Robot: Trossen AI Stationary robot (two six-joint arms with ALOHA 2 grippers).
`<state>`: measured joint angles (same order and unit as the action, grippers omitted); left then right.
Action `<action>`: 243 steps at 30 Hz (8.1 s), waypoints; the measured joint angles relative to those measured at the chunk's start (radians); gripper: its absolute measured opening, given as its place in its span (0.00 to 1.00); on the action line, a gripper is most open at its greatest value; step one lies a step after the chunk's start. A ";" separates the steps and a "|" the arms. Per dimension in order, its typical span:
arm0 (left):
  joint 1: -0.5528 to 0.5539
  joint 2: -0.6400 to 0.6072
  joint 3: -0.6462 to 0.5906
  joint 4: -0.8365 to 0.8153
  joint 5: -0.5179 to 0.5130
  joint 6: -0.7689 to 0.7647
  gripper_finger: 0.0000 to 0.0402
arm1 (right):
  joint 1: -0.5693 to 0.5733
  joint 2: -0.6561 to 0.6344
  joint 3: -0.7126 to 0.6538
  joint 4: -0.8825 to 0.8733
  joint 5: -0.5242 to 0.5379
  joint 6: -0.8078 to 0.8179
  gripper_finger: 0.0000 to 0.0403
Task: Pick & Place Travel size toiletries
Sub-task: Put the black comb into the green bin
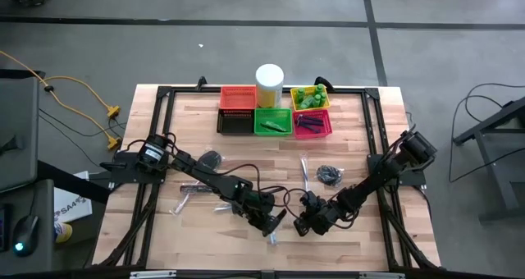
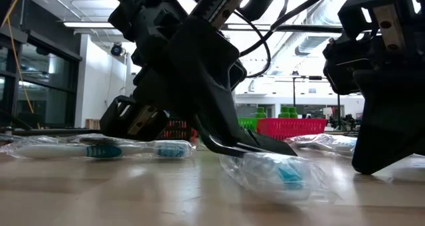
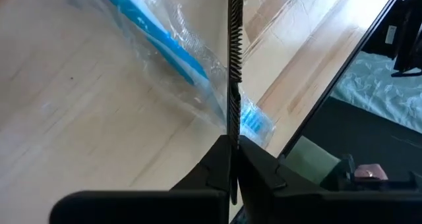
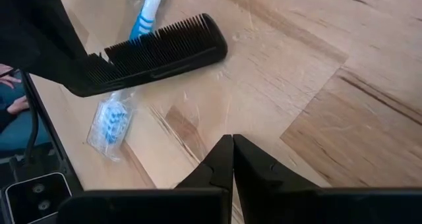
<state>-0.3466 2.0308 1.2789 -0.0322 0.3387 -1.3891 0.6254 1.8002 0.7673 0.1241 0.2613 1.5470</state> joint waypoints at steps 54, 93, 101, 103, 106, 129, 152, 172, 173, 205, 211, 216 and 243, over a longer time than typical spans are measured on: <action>0.664 -0.193 0.365 -0.876 -0.292 1.235 0.01 | -0.450 -0.915 0.000 -0.363 -0.028 -1.026 0.01; 0.765 -0.047 0.364 -0.744 -0.359 1.750 0.23 | -0.626 -0.842 0.000 -0.345 0.049 -0.925 0.01; 0.764 -0.111 0.364 -0.892 -0.361 1.535 0.25 | -0.626 -0.842 0.000 -0.346 0.045 -0.911 0.01; 0.757 -0.130 0.364 -0.926 -0.365 1.488 0.24 | -0.626 -0.842 0.000 -0.349 0.039 -0.898 0.01; 0.741 -0.170 0.364 -0.982 -0.382 1.435 0.22 | -0.626 -0.842 0.000 -0.355 0.025 -0.889 0.01; 0.591 -0.714 -0.324 -0.872 -0.371 0.975 0.18 | -0.626 -0.843 0.000 -0.355 -0.028 -0.854 0.01; 0.595 -1.098 -0.682 -0.826 -0.240 0.677 0.19 | -0.626 -0.842 0.000 -0.354 0.002 -0.814 0.01; 0.595 -1.151 -0.699 -0.730 -0.225 0.542 0.19 | -0.626 -0.842 0.000 -0.434 -0.002 -0.727 0.01; 0.595 -1.151 -0.699 -0.725 -0.225 0.540 0.19 | -0.626 -0.842 0.000 -0.433 -0.002 -0.727 0.01; 0.595 -1.283 -0.862 -0.723 -0.213 0.329 0.41 | -0.626 -0.842 0.000 -0.460 -0.009 -0.711 0.01; 0.595 -1.283 -0.862 -0.732 -0.082 0.391 0.41 | -0.626 -0.842 0.000 -0.462 -0.009 -0.712 0.01; 0.595 -1.283 -0.862 -0.780 -0.004 0.415 0.41 | -0.626 -0.842 0.000 -0.464 -0.009 -0.713 0.01; 0.595 -1.282 -0.927 -0.828 0.105 0.390 0.41 | -0.626 -0.842 0.000 -0.465 -0.006 -0.732 0.01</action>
<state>0.2481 0.7486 0.3523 -0.8599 0.4438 -0.9995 -0.0002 0.9585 0.7673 -0.3408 0.2550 0.8150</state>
